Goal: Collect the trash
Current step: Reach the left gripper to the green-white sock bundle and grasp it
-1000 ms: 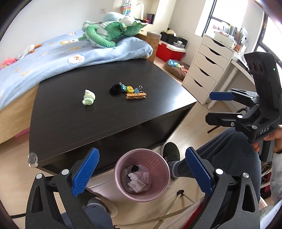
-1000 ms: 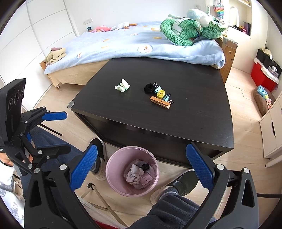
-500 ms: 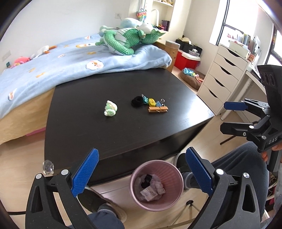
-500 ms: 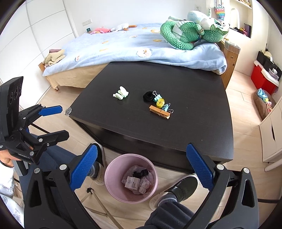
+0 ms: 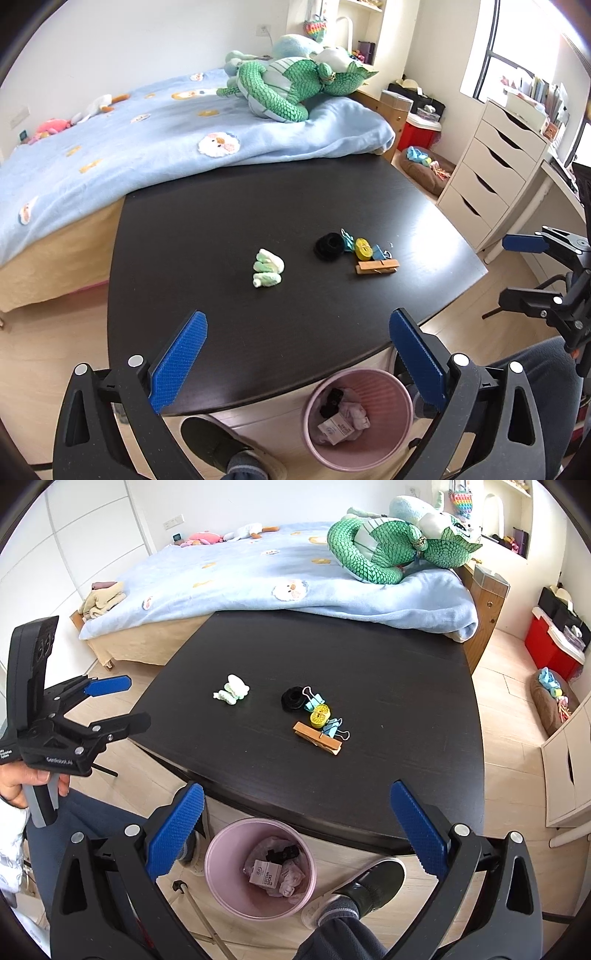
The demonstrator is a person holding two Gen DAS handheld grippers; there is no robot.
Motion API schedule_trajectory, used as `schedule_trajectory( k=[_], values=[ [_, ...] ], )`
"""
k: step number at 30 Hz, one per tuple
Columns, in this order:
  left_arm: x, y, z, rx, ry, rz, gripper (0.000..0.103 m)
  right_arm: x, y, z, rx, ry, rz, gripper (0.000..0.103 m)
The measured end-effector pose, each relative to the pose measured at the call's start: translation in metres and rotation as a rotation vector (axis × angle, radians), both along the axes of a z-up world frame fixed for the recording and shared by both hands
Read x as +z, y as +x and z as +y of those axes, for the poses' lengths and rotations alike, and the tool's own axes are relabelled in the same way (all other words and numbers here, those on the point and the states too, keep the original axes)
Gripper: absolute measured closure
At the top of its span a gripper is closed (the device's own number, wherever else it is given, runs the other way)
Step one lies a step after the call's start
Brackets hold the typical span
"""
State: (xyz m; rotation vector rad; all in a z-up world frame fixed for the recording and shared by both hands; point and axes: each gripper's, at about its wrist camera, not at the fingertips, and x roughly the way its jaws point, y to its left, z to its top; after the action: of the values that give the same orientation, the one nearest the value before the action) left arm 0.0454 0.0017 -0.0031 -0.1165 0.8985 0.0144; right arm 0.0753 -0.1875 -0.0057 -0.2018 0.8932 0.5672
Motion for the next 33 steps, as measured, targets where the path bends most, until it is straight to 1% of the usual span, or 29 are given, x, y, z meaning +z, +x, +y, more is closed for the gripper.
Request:
schedule_trajectory(
  k=[5,13,22,24,25,26,30,31,32,33],
  values=[
    [-0.012,0.030,0.008,-0.006,0.001,0.041,0.008,-0.007,0.013,0.002,-0.007,-0.010,0.017,0.004],
    [-0.038,0.072,0.014,-0.041,0.032,0.112,0.008,-0.017,0.020,0.004,-0.005,-0.018,0.043,0.004],
    [-0.066,0.099,0.023,-0.046,0.031,0.177,0.008,-0.026,0.023,0.002,-0.010,-0.023,0.064,0.004],
    [-0.071,0.102,0.023,-0.051,0.035,0.192,0.015,-0.027,0.025,0.001,-0.012,-0.023,0.069,0.004],
    [-0.074,0.104,0.024,-0.050,0.036,0.203,0.022,-0.028,0.026,0.001,-0.013,-0.023,0.071,0.004],
    [-0.077,0.105,0.024,-0.048,0.035,0.210,0.027,-0.029,0.027,0.001,-0.013,-0.023,0.073,0.004],
    [-0.081,0.109,0.024,-0.050,0.035,0.215,0.033,-0.031,0.029,0.000,-0.012,-0.023,0.078,0.004],
    [-0.082,0.109,0.024,-0.050,0.036,0.216,0.037,-0.032,0.029,0.000,-0.011,-0.023,0.079,0.004],
    [-0.083,0.110,0.024,-0.050,0.038,0.220,0.044,-0.033,0.030,0.000,-0.011,-0.023,0.080,0.004],
    [-0.085,0.110,0.024,-0.050,0.038,0.228,0.047,-0.033,0.030,0.000,-0.012,-0.023,0.082,0.004]
  ],
)
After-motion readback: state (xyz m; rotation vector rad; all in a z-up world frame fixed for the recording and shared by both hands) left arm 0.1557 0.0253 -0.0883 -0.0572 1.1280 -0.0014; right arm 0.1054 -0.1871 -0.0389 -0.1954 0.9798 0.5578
